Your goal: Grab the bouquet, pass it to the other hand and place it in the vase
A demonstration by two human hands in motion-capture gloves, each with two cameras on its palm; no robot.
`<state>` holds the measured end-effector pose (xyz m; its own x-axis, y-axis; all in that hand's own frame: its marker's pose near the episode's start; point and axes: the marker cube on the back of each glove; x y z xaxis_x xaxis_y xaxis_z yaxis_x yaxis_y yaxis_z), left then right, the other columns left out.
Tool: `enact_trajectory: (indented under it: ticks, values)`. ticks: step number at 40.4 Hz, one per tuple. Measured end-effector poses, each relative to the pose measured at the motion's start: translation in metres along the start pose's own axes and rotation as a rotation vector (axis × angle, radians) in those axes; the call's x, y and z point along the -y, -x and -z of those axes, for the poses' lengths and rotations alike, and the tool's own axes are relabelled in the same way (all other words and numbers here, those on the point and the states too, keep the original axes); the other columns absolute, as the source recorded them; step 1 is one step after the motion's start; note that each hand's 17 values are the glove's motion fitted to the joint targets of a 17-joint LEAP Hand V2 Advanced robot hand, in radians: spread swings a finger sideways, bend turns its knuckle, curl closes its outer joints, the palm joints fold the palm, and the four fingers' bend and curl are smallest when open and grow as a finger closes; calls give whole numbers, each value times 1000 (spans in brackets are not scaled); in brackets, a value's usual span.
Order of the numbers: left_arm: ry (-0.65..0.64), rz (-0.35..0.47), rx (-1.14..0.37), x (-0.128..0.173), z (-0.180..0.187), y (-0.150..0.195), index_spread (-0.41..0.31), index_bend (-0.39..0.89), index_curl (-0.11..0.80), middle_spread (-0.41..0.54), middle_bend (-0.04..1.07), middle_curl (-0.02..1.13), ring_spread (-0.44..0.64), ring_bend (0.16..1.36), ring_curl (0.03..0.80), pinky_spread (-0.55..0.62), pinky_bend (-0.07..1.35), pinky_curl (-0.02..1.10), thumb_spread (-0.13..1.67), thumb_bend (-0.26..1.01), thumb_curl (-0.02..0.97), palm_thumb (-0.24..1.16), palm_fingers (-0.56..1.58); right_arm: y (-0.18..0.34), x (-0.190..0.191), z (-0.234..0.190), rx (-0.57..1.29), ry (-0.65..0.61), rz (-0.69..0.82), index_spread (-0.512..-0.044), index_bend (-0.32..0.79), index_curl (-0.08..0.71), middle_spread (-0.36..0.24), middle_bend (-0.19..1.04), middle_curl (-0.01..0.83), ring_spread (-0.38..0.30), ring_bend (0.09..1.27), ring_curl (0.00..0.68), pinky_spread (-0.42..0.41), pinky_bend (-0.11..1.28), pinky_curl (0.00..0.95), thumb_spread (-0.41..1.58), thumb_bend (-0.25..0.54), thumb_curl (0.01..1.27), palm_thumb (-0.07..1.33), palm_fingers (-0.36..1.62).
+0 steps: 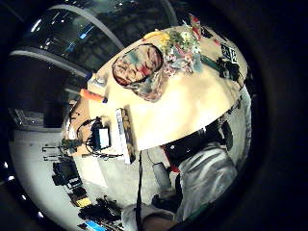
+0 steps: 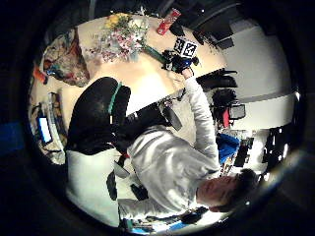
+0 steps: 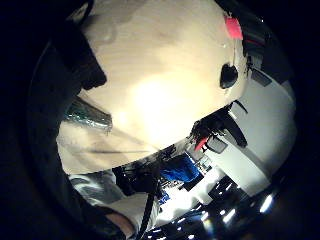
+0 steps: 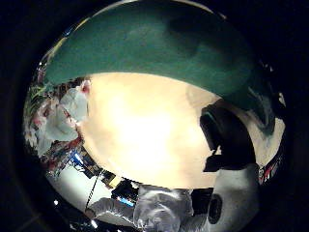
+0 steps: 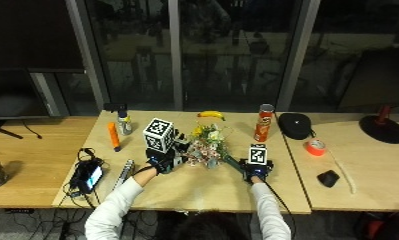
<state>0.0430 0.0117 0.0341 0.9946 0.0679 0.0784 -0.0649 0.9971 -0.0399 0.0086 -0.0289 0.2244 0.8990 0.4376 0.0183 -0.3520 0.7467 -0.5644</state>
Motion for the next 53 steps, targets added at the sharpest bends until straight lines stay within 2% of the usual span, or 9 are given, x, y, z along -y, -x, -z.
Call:
enact_trajectory:
  ticks: [4,8,15,21,23,26,36,40,53]
  values:
    - [4,-3,11,-5,2,-2,45,174,354,324,164,274,394,500,290,382,338,333,1161,-19,347,492,115,4,2,1,-24,-5,-19,-282,148,178,-95,179,384,-212,720,387,-114,670,345,1024,28,416,878,916]
    - [4,-6,8,-7,3,-2,45,174,356,325,165,272,395,502,289,382,338,335,1162,-19,346,492,114,8,1,1,-40,30,-1,-276,168,211,-139,330,440,-232,641,381,-176,580,328,1022,31,416,926,1096]
    - [21,9,5,-1,0,3,45,170,356,317,174,277,396,500,287,382,334,335,1162,-19,346,492,118,2,11,10,77,-22,24,-271,151,261,-168,359,477,-240,578,398,-215,542,340,1068,39,436,984,1121]
    - [30,13,0,4,-2,4,40,168,356,314,175,279,397,498,285,382,331,336,1162,-21,345,486,121,3,24,1,218,-212,53,-261,35,228,-181,423,506,-241,739,445,-268,580,361,1098,30,455,1001,1297]
    - [40,18,-1,6,-4,4,39,167,355,313,178,282,397,496,285,382,329,336,1162,-20,344,485,123,1,29,1,226,-365,24,-254,64,225,-183,487,531,-233,812,470,-270,616,380,1135,34,449,1012,1383]
    - [61,24,3,7,-7,3,37,167,355,312,177,283,397,496,284,382,328,336,1164,-21,342,480,123,-5,36,-1,286,-526,-23,-247,282,295,-183,620,574,-220,855,496,-257,602,394,1096,-1,440,992,1578]
    - [53,19,-63,28,-9,-5,34,166,353,301,178,289,397,494,282,383,324,338,1167,-19,340,477,125,20,3,38,806,-675,128,-226,398,400,-171,775,634,-196,985,564,-231,728,469,1006,-7,488,1045,1464]
    - [-20,6,-201,44,-1,-14,35,165,352,299,179,291,397,492,281,383,321,338,1167,-19,340,477,127,43,-16,85,977,-853,282,-221,413,430,-166,812,646,-189,1017,579,-225,766,493,976,-7,510,1066,1431]
    - [-276,-24,-1000,115,18,-44,86,124,330,310,187,301,393,524,289,379,335,345,1123,-14,354,507,115,128,-59,147,1428,-757,604,-214,411,501,-158,880,659,-178,1077,602,-216,834,542,895,-22,558,1058,1367]
